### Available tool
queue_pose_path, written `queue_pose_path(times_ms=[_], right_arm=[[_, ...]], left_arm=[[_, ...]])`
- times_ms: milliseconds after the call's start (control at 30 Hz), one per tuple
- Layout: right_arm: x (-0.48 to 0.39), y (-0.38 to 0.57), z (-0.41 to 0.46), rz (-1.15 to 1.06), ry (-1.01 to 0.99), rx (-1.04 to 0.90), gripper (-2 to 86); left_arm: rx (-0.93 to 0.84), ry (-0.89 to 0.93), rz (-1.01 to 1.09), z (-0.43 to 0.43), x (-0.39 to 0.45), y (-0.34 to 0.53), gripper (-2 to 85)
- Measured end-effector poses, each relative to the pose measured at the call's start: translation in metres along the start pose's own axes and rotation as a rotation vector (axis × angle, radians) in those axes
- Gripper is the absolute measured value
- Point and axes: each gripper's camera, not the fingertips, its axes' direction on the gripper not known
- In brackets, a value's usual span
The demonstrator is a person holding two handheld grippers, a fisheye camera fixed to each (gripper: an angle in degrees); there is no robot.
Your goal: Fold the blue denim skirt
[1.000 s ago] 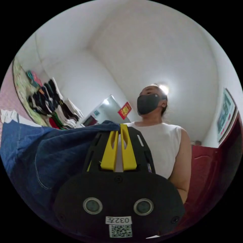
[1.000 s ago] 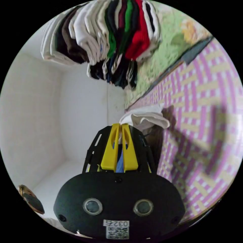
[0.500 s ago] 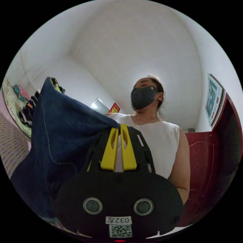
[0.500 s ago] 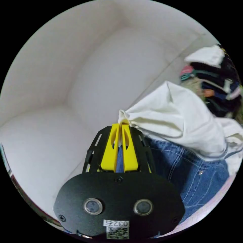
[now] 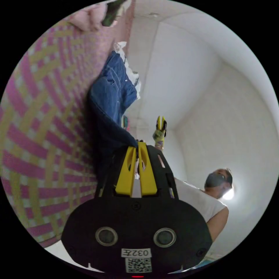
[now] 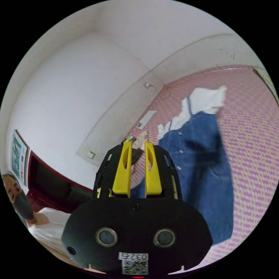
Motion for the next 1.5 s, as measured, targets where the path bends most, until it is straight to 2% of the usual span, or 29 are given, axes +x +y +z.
queue_pose_path(times_ms=[100,200,267,333,433,600,700,767,900,1067,1167,1200,1300,1367,1400,1467,1500], right_arm=[[0.069,0.071,-0.016,0.116,0.142,-0.014,7.3],[0.146,0.163,-0.047,0.354,0.311,-0.021,7.2],[0.193,0.239,-0.068,0.572,0.279,0.04,7.6],[0.214,0.28,-0.074,0.689,0.255,0.089,7.8],[0.233,0.298,-0.066,0.75,0.233,0.129,8.1],[0.255,0.237,-0.032,0.642,0.244,0.108,8.7],[0.273,0.181,-0.008,0.519,0.269,0.031,9.6],[0.287,0.136,0.01,0.408,0.314,-0.071,10.0],[0.308,0.082,0.044,0.241,0.318,-0.272,10.8],[0.325,0.039,0.101,0.094,0.159,-0.533,10.6],[0.319,0.021,0.122,0.028,0.077,-0.634,5.4],[0.316,0.017,0.125,0.012,0.068,-0.65,4.2],[0.289,-0.011,0.136,-0.024,0.009,-0.709,2.0],[0.257,-0.041,0.136,-0.007,-0.085,-0.785,0.2],[0.247,-0.05,0.133,-0.008,-0.122,-0.792,-0.1],[0.213,-0.086,0.096,-0.055,-0.295,-0.645,-0.6],[0.21,-0.093,0.085,-0.045,-0.31,-0.602,-0.6]], left_arm=[[0.062,-0.085,-0.075,-0.045,-0.03,0.009,-0.9],[0.154,-0.093,-0.093,-0.082,-0.039,0.023,-0.9],[0.203,-0.118,-0.114,-0.103,-0.04,0.036,-0.9],[0.219,-0.154,-0.122,-0.112,-0.038,0.046,-0.9],[0.249,-0.275,-0.101,-0.123,-0.019,0.068,-0.9],[0.293,-0.43,-0.178,-0.145,-0.004,0.112,-0.8],[0.368,-0.509,-0.231,-0.17,0.005,0.148,-0.7],[0.467,-0.507,-0.212,-0.18,0.018,0.176,-0.4],[0.508,-0.509,-0.215,-0.165,0.027,0.198,3.4],[0.418,-0.575,-0.287,-0.133,0.018,0.206,11.0],[0.345,-0.569,-0.288,-0.113,0.01,0.198,11.9],[0.327,-0.568,-0.284,-0.108,0.009,0.195,11.6],[0.221,-0.638,-0.311,-0.086,0.007,0.18,3.5],[0.095,-0.591,-0.255,-0.071,0.017,0.167,0.1],[0.061,-0.548,-0.209,-0.068,0.024,0.165,-0.2],[-0.084,-0.349,-0.024,-0.065,0.058,0.161,-0.7],[-0.107,-0.359,-0.013,-0.069,0.066,0.162,-0.7]])
